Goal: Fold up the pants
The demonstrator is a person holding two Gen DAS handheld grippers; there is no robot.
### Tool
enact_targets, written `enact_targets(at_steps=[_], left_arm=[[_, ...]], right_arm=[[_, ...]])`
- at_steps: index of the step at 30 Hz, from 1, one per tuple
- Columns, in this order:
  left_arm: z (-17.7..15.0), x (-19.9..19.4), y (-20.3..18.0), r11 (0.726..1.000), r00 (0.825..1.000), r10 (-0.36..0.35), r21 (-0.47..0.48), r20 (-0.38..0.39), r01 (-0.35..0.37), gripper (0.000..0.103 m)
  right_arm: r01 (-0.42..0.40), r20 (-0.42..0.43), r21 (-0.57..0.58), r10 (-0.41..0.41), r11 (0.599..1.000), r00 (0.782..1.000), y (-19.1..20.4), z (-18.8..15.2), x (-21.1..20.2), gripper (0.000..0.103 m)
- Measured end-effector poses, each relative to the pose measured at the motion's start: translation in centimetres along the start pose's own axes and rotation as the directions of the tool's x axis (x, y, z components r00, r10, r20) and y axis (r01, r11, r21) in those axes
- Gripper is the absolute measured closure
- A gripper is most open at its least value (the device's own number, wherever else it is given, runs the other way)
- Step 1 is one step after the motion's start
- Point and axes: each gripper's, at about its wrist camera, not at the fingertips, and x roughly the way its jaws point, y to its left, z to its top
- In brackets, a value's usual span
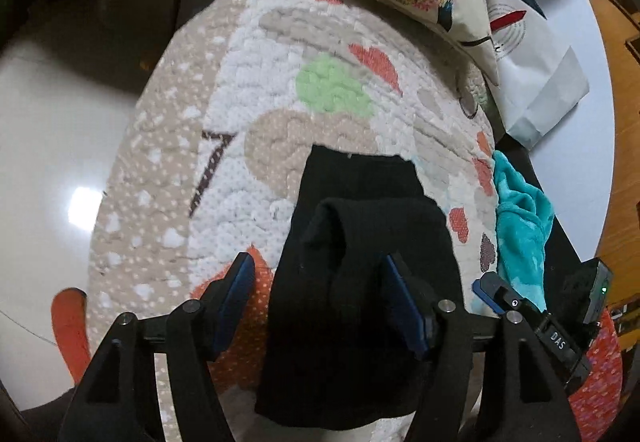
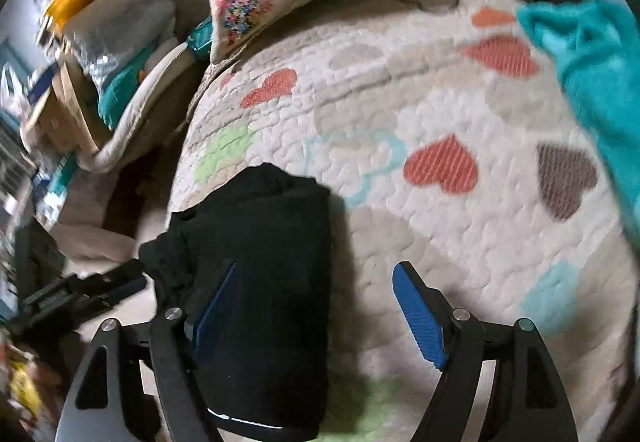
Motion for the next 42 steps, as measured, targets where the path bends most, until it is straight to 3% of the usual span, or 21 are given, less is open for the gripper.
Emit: enact_targets(at_steps=[3, 7, 10, 14, 17, 18, 20, 22, 23, 25, 28, 36, 42], left_arm=[[-0.4, 0.6, 0.1, 1.000, 1.000, -0.021, 0.007, -0.004, 0.021, 0.037], [-0.6, 1.7, -0.3, 0.998, 0.998, -0.061, 0.019, -0.023, 0.061, 0.036], [-0.6, 3.0, -0.6, 0.998, 0.998, -0.056, 0.037, -0.038, 0.058, 0.025], [-0.8, 4.0, -1.9, 0.992, 0.998, -0.055, 0.109, -0.034, 0.059, 0.004], [-1.7, 4.3, -3.1, 0.983, 1.000, 0.004, 0.183, 0.000, -0.004, 0.004], [-1.9, 4.3, -3.3, 0.981, 1.000, 0.006, 0.193, 0.009, -0.007, 0.006], [-2.1, 4.0, -3.6, 0.976, 1.000, 0.001, 0.217, 0.009, -0.003, 0.037], [-1.9, 3.5, -3.4, 0.978, 0.999, -0.045, 0.201, -0.008, 0.046, 0.057], [-1.6, 3.3, -3.2, 0.981, 0.998, -0.063, 0.182, -0.010, 0.064, 0.060], [-1.4, 3.0, -3.0, 0.984, 0.996, -0.083, 0.158, -0.010, 0.084, 0.062], [-1.0, 2.7, -3.5, 0.983, 0.995, -0.095, 0.156, -0.005, 0.094, 0.062], [3.8, 2.4, -5.9, 0.983, 0.986, -0.149, 0.116, 0.074, 0.140, 0.062], [7.7, 4.9, -6.9, 0.987, 0.986, -0.127, 0.116, 0.104, 0.115, 0.062]], right_arm=[[-0.091, -0.011, 0.034, 0.091, 0.995, 0.996, -0.4, -0.8, 1.1, 0.020], [-0.110, -0.037, 0.023, 0.111, 0.994, 0.993, -0.2, -1.3, 2.5, 0.020], [-0.149, -0.036, 0.064, 0.151, 0.987, 0.988, -1.0, -1.5, 3.7, 0.020], [-0.191, -0.031, 0.112, 0.195, 0.975, 0.980, -1.9, -1.3, 4.6, 0.020], [-0.202, -0.029, 0.115, 0.207, 0.972, 0.978, -1.6, -0.8, 5.1, 0.020], [-0.210, -0.032, 0.116, 0.215, 0.971, 0.976, -1.5, -0.6, 5.3, 0.021], [-0.264, -0.055, 0.145, 0.274, 0.954, 0.960, -1.2, -0.4, 6.2, 0.030], [-0.280, -0.063, 0.163, 0.293, 0.946, 0.954, -1.1, -0.3, 6.5, 0.043], [-0.289, -0.065, 0.162, 0.303, 0.943, 0.951, -0.9, -0.3, 6.4, 0.047], [-0.308, -0.069, 0.161, 0.322, 0.938, 0.944, -0.6, 0.0, 5.9, 0.062], [-0.312, -0.075, 0.148, 0.325, 0.939, 0.943, 0.2, 0.5, 5.1, 0.070], [-0.276, -0.018, 0.081, 0.278, 0.958, 0.960, 1.8, 5.4, 3.4, 0.072], [-0.219, 0.006, 0.045, 0.218, 0.975, 0.976, 2.2, 9.5, 4.3, 0.073]])
